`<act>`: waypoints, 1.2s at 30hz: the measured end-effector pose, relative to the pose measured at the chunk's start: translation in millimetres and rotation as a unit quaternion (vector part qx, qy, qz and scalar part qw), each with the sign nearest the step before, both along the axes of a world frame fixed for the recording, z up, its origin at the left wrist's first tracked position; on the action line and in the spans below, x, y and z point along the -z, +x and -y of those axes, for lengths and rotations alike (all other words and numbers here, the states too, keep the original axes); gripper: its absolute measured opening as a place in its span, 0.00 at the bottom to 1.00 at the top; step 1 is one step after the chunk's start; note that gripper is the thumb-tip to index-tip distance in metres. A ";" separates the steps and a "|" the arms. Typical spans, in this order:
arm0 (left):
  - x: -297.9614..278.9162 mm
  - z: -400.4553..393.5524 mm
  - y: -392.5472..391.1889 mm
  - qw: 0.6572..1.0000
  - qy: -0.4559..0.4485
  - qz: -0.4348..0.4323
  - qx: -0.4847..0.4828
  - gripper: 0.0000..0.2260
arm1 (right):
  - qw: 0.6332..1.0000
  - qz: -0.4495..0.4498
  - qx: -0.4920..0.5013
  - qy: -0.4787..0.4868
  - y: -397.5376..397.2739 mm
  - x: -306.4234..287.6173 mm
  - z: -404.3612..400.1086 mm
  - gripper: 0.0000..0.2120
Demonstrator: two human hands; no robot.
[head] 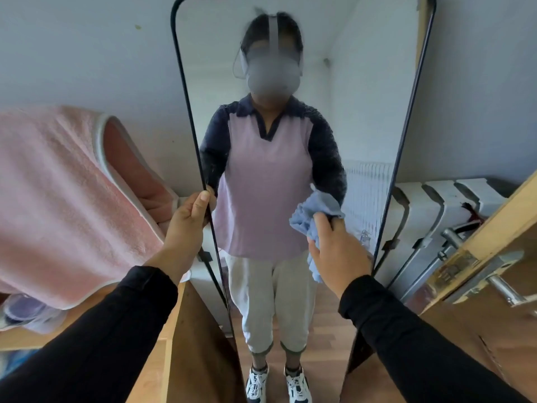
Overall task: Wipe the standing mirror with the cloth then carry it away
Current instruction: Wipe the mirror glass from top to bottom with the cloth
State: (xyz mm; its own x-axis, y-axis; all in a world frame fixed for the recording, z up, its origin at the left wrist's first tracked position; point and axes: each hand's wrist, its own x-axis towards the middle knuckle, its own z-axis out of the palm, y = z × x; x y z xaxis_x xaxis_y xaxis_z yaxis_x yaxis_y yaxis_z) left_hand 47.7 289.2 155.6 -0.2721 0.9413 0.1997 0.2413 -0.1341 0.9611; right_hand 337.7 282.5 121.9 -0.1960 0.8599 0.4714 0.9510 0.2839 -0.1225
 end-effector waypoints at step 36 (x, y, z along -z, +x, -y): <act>-9.2 7.0 -3.3 0.999 -0.008 -0.012 0.051 0.16 | 0.995 -0.095 -0.013 0.026 19.1 -10.7 -1.5 0.29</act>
